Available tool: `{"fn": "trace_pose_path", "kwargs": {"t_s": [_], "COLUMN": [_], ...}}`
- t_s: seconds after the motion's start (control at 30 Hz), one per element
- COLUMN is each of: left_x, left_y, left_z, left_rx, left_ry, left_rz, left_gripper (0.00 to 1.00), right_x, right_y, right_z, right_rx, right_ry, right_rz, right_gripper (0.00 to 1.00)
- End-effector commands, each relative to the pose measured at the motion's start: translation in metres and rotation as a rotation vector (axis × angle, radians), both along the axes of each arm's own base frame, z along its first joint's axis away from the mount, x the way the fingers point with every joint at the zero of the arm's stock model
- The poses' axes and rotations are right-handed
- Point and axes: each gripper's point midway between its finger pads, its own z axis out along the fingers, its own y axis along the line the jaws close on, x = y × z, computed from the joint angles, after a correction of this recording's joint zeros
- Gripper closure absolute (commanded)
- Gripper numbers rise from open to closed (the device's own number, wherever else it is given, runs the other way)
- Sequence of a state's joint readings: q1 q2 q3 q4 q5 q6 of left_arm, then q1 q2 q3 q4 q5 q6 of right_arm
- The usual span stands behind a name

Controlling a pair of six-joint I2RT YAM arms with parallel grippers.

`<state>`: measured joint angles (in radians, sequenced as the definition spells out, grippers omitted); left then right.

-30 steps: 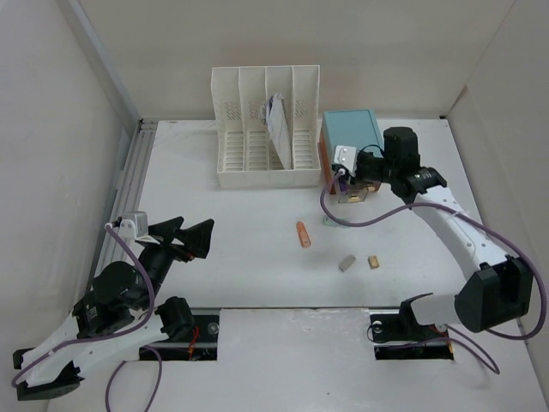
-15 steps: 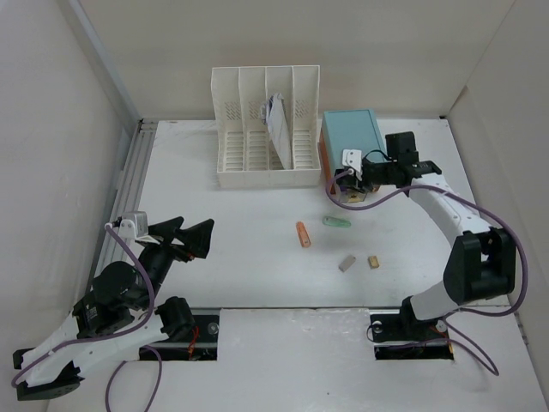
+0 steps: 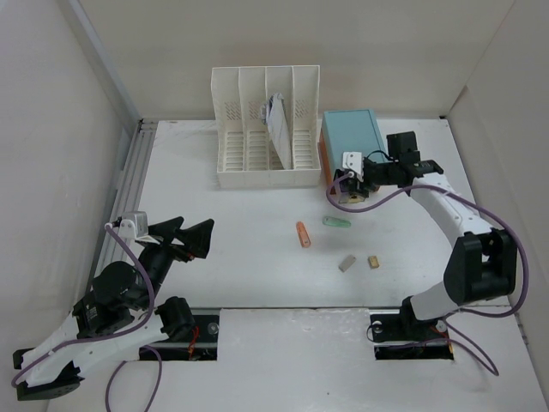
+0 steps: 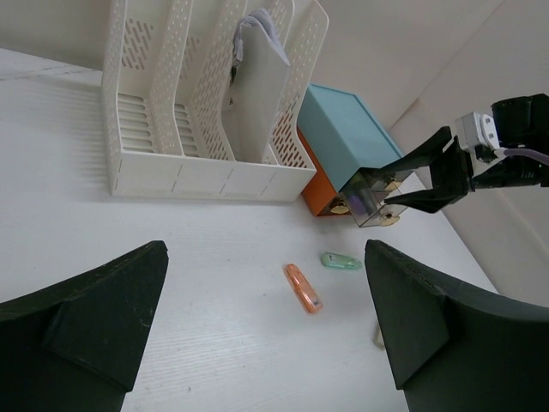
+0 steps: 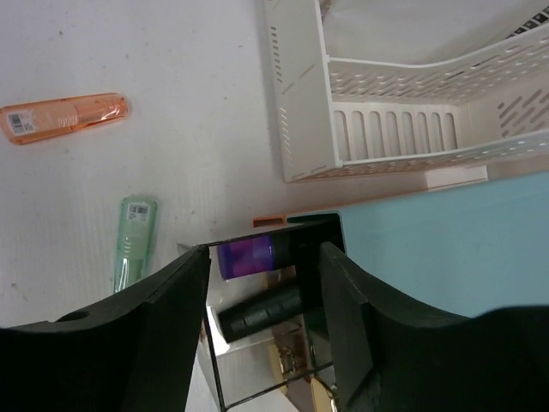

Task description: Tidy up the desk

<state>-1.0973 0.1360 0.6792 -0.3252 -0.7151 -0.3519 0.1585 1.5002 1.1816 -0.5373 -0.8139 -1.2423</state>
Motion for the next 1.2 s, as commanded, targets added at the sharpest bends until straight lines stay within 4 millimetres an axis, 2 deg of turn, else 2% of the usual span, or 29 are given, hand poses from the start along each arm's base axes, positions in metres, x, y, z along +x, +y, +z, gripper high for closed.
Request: {"fn": "trace_pose_path", "kwargs": {"t_s": [0.0,0.07,0.1,0.13,0.17,0.2,0.27,0.3,0.33,0.37,0.43,0.47,0.53,0.57,0.63,0.73,0.9,0.93,0.97,1.0,1.07,1.17], "left_x": [0.001,0.001,0.001,0.001,0.001,0.001,0.001,0.001,0.001,0.001,0.001,0.001,0.001,0.001,0.001,0.001,0.002,0.002,0.002,0.002,0.002,0.002], "left_y": [0.002,0.002,0.002,0.002,0.002,0.002,0.002,0.002,0.002,0.002,0.002,0.002,0.002,0.002,0.002,0.002,0.000,0.000,0.000,0.000,0.000,0.000], "left_z": [0.007,0.007,0.007,0.007,0.007,0.007,0.007,0.007,0.007,0.007,0.007,0.007,0.007,0.007,0.007,0.007,0.006,0.006,0.006,0.006,0.006,0.006], "left_rx": [-0.023,-0.023,-0.023,-0.023,-0.023,-0.023,-0.023,-0.023,-0.023,-0.023,-0.023,-0.023,-0.023,-0.023,-0.023,-0.023,-0.015,-0.015,-0.015,-0.015,-0.015,-0.015], "left_ry": [-0.024,-0.024,-0.024,-0.024,-0.024,-0.024,-0.024,-0.024,-0.024,-0.024,-0.024,-0.024,-0.024,-0.024,-0.024,-0.024,-0.019,-0.019,-0.019,-0.019,-0.019,-0.019], "left_rz": [0.009,0.009,0.009,0.009,0.009,0.009,0.009,0.009,0.009,0.009,0.009,0.009,0.009,0.009,0.009,0.009,0.009,0.009,0.009,0.009,0.009,0.009], "left_gripper": [0.02,0.02,0.02,0.02,0.02,0.02,0.02,0.02,0.02,0.02,0.02,0.02,0.02,0.02,0.02,0.02,0.02,0.02,0.02,0.02,0.02,0.02], "right_x": [-0.002,-0.008,-0.009,-0.011,-0.013,-0.016,-0.024,-0.028,-0.033,-0.049,-0.049,-0.059,-0.056,-0.055,-0.050,-0.026,0.004,0.009,0.025,0.026,0.041,0.051], "right_y": [0.000,0.001,0.002,0.004,0.003,0.005,0.007,0.006,0.007,0.004,0.000,-0.006,-0.010,-0.014,-0.016,-0.022,-0.030,-0.031,-0.028,-0.028,-0.027,-0.025], "right_z": [0.037,0.041,0.050,0.050,0.055,0.064,0.062,0.064,0.061,0.049,0.032,0.018,0.008,-0.008,-0.014,-0.017,-0.036,-0.036,-0.029,-0.038,-0.027,-0.032], "right_rx": [0.036,0.050,0.062,0.073,0.079,0.099,0.110,0.105,0.096,0.065,-0.011,-0.053,-0.097,-0.124,-0.141,-0.168,-0.189,-0.203,-0.191,-0.189,-0.210,-0.214], "right_ry": [-0.079,-0.079,-0.104,-0.094,-0.101,-0.113,-0.089,-0.092,-0.090,-0.029,-0.013,0.065,0.097,0.146,0.169,0.143,0.155,0.126,0.049,0.070,-0.007,0.007], "right_rz": [0.012,0.015,0.023,0.025,0.021,0.025,0.039,0.044,0.068,0.092,0.158,0.161,0.181,0.173,0.156,0.080,-0.088,-0.114,-0.143,-0.190,-0.247,-0.311], "right_gripper": [0.40,0.39,0.39,0.43,0.50,0.75,0.96,1.00,1.00,1.00,1.00,1.00,1.00,1.00,1.00,1.00,1.00,1.00,1.00,1.00,1.00,1.00]}}
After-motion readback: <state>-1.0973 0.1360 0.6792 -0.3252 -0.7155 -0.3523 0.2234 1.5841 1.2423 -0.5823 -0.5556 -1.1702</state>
